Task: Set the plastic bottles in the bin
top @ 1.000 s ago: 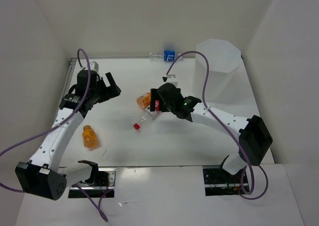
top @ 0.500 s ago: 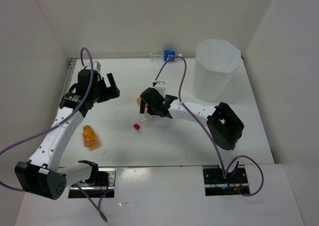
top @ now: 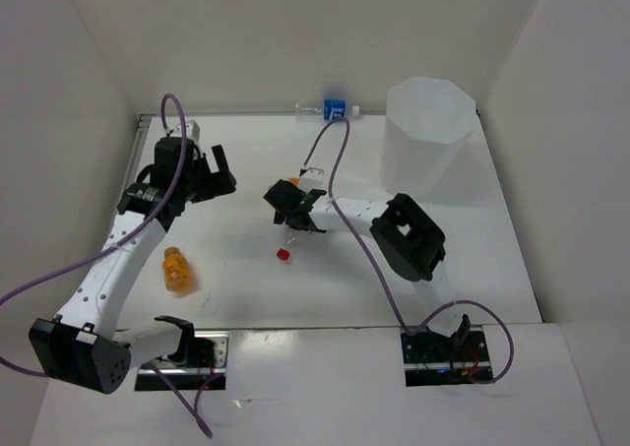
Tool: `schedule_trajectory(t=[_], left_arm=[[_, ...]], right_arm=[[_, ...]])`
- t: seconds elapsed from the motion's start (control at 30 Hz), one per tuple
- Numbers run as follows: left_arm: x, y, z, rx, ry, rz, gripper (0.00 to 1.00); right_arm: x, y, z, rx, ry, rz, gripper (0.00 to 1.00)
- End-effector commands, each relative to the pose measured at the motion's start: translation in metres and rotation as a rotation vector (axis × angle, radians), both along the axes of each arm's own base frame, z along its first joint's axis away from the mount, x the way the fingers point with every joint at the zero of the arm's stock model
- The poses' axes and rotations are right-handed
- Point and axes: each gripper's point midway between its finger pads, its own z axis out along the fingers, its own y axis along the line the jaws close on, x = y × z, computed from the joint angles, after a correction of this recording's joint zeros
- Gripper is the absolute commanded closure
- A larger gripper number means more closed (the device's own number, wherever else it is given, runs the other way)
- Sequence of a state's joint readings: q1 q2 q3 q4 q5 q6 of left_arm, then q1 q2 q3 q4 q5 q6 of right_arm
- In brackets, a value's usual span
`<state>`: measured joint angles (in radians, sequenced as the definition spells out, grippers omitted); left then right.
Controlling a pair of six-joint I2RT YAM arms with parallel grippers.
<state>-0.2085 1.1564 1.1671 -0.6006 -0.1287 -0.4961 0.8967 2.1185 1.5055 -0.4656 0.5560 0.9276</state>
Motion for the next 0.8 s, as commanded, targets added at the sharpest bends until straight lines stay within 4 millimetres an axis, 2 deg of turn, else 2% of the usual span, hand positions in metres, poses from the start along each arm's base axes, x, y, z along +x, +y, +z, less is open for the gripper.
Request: schedule_trajectory(t=[0.0, 0.07, 0.1, 0.13, 0.2, 0.27, 0.3, 0.33, 0.4, 0.43, 0.53, 0.6, 0.63, 0.67, 0.73, 0.77], left_arm=[[0.002, -0.001, -0.001, 0.019, -0.002, -0.022, 0.0], [0.002, -0.001, -0.001, 0.019, -0.002, -0.022, 0.0], [0.004, -0.001, -0.004, 0.021, 0.007, -0.022, 0.0], [0.003, -0.003, -0.004, 0.015, 0.008, -0.03, 0.0], [0.004, -0.003, -0.007, 0.016, 0.017, -0.03, 0.0], [0.005, -0.005, -0.01, 0.02, 0.026, -0.043, 0.0], [0.005, -0.005, -0.01, 0.02, 0.026, -0.043, 0.0], [0.005, -0.005, -0.01, 0.02, 0.026, -0.043, 0.0], [0.005, -0.007, -0.013, 0.016, 0.036, -0.051, 0.0], [0.005, -0.007, -0.013, 0.016, 0.036, -0.051, 0.0], [0.006, -0.008, -0.016, 0.019, 0.046, -0.064, 0.0], [0.006, -0.012, -0.02, 0.008, 0.058, -0.08, 0.0], [0.006, -0.014, -0.019, -0.001, 0.06, -0.091, 0.0], [0.006, -0.014, -0.023, 0.008, 0.068, -0.097, 0.0], [0.007, -0.016, -0.025, 0.01, 0.077, -0.111, 0.0], [0.009, -0.018, -0.027, 0.003, 0.085, -0.12, 0.0]], right_arm=[[-0.003, -0.011, -0.003, -0.021, -0.01, -0.08, 0.0], [-0.004, -0.015, 0.01, 0.008, -0.035, -0.102, 0.05], [-0.009, -0.021, 0.006, 0.011, -0.032, -0.109, 0.1], [-0.008, -0.023, 0.018, 0.033, -0.058, -0.114, 0.23], [-0.012, -0.027, 0.02, 0.045, -0.067, -0.114, 0.33], [-0.01, -0.028, 0.034, 0.052, -0.091, -0.106, 0.37], [-0.009, -0.028, 0.039, 0.054, -0.097, -0.1, 0.47], [-0.009, -0.027, 0.053, 0.074, -0.115, -0.094, 0.52], [-0.006, -0.025, 0.07, 0.09, -0.156, -0.056, 0.58], [-0.006, -0.025, 0.089, 0.121, -0.188, -0.047, 0.59], [-0.003, -0.025, 0.128, 0.143, -0.258, 0.007, 0.59], [-0.001, -0.031, 0.174, 0.16, -0.351, 0.04, 0.55], [0.001, -0.039, 0.208, 0.193, -0.411, 0.044, 0.55], [0.005, -0.05, 0.225, 0.155, -0.454, 0.065, 0.55], [0.014, -0.067, 0.274, 0.19, -0.561, 0.049, 0.61], [0.022, -0.096, 0.311, 0.195, -0.639, 0.027, 0.61]])
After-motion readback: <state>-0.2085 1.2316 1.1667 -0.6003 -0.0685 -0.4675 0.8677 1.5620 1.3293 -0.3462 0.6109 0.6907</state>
